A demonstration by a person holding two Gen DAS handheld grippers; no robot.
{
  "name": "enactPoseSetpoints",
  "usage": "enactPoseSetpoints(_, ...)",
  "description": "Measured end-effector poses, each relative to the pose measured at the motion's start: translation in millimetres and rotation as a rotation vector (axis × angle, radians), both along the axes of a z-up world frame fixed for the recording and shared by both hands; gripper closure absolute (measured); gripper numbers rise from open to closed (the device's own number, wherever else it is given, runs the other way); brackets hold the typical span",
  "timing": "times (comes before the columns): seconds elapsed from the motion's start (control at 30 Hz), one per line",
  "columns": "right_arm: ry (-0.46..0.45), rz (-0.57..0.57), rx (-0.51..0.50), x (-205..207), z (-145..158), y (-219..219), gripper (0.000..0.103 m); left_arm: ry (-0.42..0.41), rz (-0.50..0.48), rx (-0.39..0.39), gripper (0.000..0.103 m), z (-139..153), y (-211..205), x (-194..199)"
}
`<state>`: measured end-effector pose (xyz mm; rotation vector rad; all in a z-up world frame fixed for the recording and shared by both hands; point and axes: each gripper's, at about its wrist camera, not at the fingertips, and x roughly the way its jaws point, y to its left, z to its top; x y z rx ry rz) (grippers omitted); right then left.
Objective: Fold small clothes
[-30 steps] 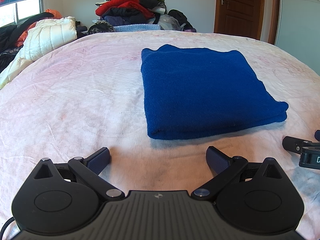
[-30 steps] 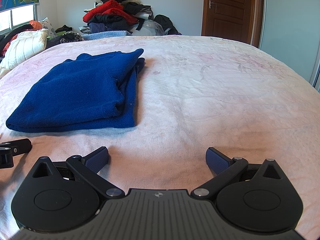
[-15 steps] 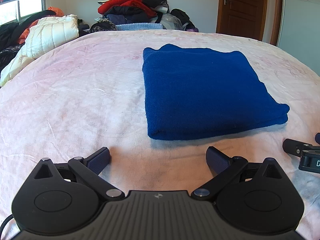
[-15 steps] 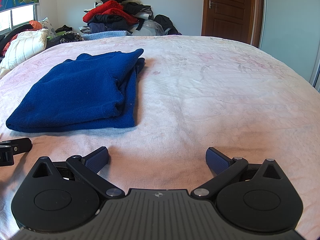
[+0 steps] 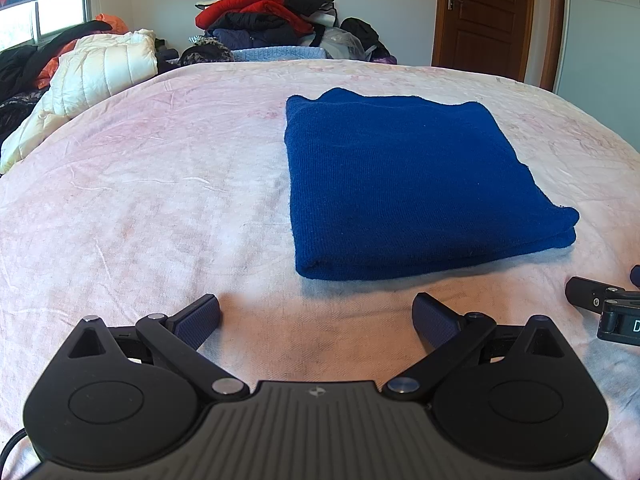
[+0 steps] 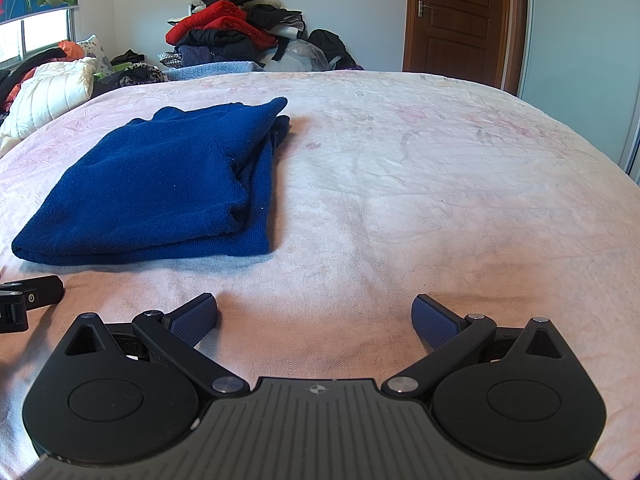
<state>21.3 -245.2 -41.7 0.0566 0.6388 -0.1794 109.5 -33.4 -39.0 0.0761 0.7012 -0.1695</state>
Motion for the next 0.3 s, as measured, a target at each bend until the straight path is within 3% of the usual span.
enactPoseSetpoints(0.3, 0.0, 0.0, 0.0, 0.0, 0.0, 0.0, 0.001, -0.001, 0.006, 0.0, 0.0, 1.0, 2.8, -1.1)
